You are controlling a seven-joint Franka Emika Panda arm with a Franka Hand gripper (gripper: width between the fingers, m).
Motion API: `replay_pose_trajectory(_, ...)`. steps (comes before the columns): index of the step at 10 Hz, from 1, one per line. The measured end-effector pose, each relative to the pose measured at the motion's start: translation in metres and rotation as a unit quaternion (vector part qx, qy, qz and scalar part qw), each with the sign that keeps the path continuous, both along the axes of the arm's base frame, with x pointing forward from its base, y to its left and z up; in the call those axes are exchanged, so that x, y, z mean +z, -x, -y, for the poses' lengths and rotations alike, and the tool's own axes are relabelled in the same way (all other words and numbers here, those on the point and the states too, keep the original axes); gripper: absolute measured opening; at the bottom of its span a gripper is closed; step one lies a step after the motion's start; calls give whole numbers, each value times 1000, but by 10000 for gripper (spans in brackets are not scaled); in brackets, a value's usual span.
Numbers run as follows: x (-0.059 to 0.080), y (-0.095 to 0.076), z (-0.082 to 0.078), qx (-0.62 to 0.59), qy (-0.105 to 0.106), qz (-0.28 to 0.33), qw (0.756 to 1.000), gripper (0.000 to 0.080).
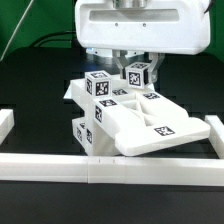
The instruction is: Assemble chair
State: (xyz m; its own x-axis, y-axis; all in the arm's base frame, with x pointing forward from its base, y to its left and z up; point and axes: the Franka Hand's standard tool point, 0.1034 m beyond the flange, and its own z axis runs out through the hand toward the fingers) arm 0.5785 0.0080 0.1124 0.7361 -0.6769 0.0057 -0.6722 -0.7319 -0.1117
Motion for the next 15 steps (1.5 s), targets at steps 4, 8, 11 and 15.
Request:
replay_pose_trajectory(4,0,0,-3,-112,-17,-8,993,268)
replay_pose_trajectory(8,4,-4,-9,-60,-18,-13,998,626)
replay_pose_trajectory(11,4,-4,-8,45,-10,-3,999,645)
replay_pose_trajectory(15,5,-5,-10,203,9,5,979,648)
